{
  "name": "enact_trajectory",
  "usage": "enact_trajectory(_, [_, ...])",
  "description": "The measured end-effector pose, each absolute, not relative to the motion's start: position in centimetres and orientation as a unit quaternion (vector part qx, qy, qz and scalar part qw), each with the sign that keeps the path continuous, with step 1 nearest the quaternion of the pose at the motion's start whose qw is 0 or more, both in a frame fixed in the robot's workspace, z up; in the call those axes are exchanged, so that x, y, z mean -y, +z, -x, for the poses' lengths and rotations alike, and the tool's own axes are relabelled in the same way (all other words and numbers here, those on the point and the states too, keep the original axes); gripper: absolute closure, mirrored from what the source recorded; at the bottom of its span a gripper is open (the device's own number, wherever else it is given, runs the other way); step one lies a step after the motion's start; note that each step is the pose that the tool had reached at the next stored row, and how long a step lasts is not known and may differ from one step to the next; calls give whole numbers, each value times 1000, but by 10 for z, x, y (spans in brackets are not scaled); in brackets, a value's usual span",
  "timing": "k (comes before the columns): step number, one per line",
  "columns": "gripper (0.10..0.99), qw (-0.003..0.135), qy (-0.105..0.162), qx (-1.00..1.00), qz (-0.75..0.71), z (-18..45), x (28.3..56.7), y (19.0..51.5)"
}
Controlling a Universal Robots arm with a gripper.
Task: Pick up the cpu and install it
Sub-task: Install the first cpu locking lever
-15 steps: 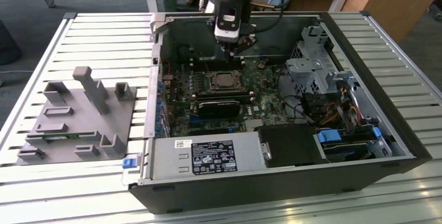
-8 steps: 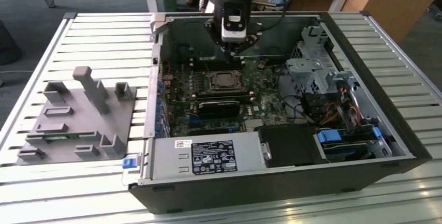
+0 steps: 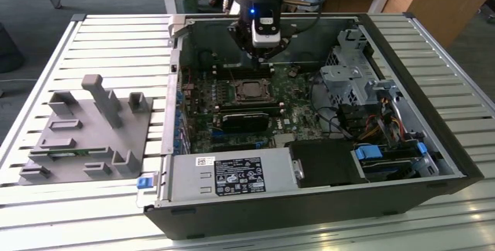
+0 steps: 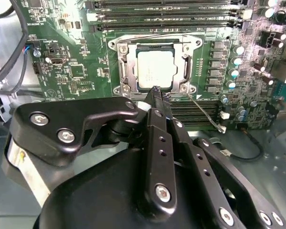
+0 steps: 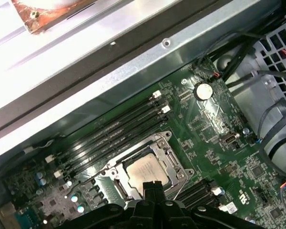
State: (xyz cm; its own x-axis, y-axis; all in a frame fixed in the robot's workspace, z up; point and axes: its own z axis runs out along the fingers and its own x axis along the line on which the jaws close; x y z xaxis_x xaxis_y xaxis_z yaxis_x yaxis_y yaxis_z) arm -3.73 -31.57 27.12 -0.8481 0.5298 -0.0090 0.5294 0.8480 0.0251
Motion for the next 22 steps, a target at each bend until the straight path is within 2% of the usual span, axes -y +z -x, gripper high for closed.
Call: enact_trajectory(22, [980,6,12,-989,-150,37,316,274])
